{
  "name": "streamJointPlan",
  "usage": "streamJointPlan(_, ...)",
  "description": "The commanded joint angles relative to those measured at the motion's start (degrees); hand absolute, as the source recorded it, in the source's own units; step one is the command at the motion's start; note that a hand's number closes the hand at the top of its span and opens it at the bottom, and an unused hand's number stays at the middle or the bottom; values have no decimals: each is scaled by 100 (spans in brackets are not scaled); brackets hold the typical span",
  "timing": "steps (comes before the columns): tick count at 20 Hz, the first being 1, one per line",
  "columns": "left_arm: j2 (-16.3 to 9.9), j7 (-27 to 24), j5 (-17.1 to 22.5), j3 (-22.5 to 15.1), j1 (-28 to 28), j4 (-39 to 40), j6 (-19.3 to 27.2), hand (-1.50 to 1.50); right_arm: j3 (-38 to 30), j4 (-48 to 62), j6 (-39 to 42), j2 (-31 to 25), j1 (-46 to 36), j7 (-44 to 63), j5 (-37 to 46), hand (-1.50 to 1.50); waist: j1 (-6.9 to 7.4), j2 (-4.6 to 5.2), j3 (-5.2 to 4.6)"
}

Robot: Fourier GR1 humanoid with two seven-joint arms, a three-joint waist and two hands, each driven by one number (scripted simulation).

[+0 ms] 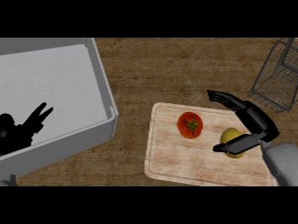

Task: Pick the tomato from the cutting board and place it in the tiered basket

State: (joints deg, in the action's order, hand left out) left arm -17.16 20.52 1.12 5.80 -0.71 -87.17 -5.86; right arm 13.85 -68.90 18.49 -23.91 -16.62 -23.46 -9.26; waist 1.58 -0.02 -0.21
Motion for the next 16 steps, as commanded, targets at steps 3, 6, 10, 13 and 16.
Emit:
streamJointPlan(3,8,-632,89,411,-200,218,-87,0,417,284,1010,-909,-792,386,665,-150,24,19,12)
streamJointPlan(6,136,-942,-91,490,-133,500,-104,0,674,226,1399,-740,-1296,774,756,-150,-32,21,10)
streamJointPlan(10,226,-778,-90,664,-306,226,-249,0,361,308,1646,-469,-1908,1395,592,-150,-69,1,18)
streamJointPlan(13,296,-1231,-306,751,-183,835,-342,0,290,153,1776,-290,-1860,1813,596,-150,-120,5,16)
streamJointPlan(16,366,-1135,-378,872,-146,775,-296,0,513,-468,2170,-448,-1547,2445,465,-150,-197,-20,12)
